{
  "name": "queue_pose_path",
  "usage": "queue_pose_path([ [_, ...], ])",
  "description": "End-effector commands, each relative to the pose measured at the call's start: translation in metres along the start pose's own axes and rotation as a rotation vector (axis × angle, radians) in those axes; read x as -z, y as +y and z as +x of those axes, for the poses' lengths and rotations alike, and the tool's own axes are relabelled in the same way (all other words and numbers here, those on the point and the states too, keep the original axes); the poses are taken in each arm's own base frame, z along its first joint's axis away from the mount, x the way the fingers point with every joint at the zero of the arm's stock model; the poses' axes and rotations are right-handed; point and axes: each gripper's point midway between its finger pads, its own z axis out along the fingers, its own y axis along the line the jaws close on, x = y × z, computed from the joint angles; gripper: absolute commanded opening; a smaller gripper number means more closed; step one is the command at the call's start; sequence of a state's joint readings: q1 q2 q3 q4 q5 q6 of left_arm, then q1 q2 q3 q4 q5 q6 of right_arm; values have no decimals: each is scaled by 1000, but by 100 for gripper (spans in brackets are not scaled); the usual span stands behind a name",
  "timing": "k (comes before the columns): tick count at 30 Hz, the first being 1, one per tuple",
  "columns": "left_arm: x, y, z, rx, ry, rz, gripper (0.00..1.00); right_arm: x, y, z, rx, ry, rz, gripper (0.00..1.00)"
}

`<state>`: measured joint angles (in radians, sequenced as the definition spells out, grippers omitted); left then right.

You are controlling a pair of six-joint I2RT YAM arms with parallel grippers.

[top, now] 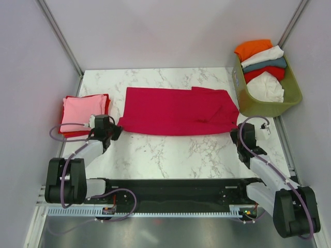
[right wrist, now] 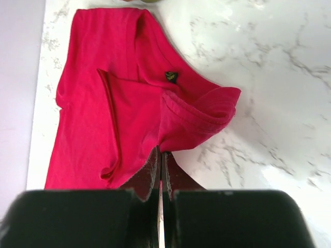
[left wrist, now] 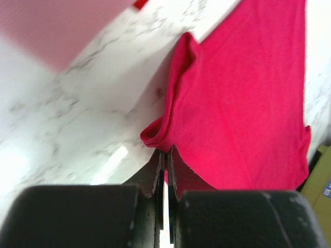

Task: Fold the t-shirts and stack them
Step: Fold the tshirt

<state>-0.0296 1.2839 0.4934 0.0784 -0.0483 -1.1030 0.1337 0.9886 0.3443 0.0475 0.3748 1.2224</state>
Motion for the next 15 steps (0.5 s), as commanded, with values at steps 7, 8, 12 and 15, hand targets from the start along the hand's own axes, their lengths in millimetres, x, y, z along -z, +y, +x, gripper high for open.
queue_pose_path([
  [7,12,4,-2,-36,-7,-5,2,7,-19,0,21,-2,59,0],
  [8,14,1,-4,-34,-11,-2,2,7,-18,0,23,1,61,0],
  [12,21,3,-8,-46,-28,-24,2,13,-23,-6,21,-19,93,0],
  [15,25,14,-5,-34,-37,-32,2,18,-32,-4,-4,-16,90,0],
])
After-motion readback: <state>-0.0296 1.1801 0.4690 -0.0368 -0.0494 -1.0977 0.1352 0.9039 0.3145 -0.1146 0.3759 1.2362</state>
